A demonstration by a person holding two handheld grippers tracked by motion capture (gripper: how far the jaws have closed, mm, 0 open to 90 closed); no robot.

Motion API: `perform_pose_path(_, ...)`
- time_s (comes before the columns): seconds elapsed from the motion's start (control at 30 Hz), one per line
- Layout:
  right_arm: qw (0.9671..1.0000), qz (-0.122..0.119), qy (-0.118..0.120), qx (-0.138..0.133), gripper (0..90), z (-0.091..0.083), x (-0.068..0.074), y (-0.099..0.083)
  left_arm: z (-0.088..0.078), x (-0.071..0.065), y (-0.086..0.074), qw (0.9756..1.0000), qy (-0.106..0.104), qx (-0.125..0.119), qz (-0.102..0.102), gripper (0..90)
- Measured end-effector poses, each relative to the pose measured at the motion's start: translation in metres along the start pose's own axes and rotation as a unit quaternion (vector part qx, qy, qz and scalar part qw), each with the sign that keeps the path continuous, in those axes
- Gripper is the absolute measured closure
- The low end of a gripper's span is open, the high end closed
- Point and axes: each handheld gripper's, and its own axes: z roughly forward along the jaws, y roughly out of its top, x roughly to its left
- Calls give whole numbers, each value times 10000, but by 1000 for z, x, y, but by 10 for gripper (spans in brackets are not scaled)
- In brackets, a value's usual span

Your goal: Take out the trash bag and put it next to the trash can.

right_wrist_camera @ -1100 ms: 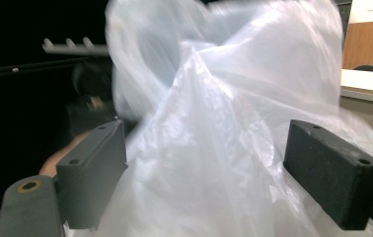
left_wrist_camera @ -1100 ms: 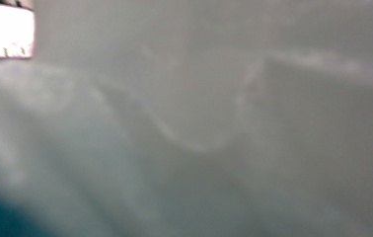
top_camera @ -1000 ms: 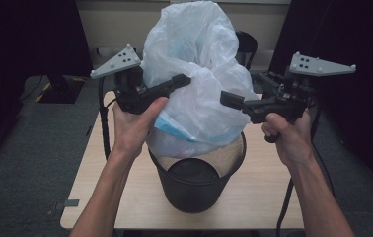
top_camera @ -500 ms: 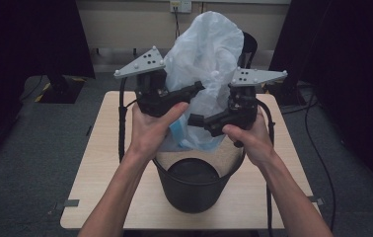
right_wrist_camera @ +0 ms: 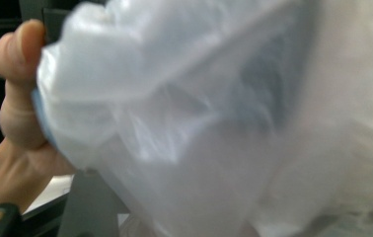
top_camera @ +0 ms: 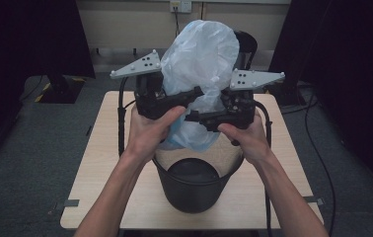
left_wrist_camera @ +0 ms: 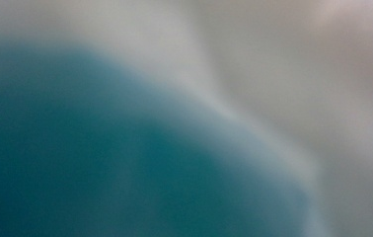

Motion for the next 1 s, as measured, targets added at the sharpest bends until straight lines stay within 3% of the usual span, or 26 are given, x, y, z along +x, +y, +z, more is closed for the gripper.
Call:
perform_pose_path(0.23,10000,54,-62,-24,465,5,-2,1,0,-7,2,9997,31,142,180,898)
perform_pose_path(0.47,9996,-17,96,-250,816,4,0,7,-1,-8,4,9997,21,17,237,880)
perform_pose_path(0.53,9997,-41,39,-235,852,4,1,8,-3,-10,4,9995,129,4,272,814)
perform_pose_path(0.63,9996,42,-95,-267,872,1,-1,9,-8,-12,5,9981,479,97,385,651)
perform_pose_path(0.77,9990,123,-188,-377,881,-5,-5,11,-20,-8,7,9955,863,-57,390,446)
perform_pose_path(0.9,9985,154,-316,-427,884,-13,-10,14,-30,-2,4,9951,939,-160,276,347)
perform_pose_path(1.0,9979,168,-427,-464,886,-17,-13,16,-33,1,2,9950,946,-223,218,324)
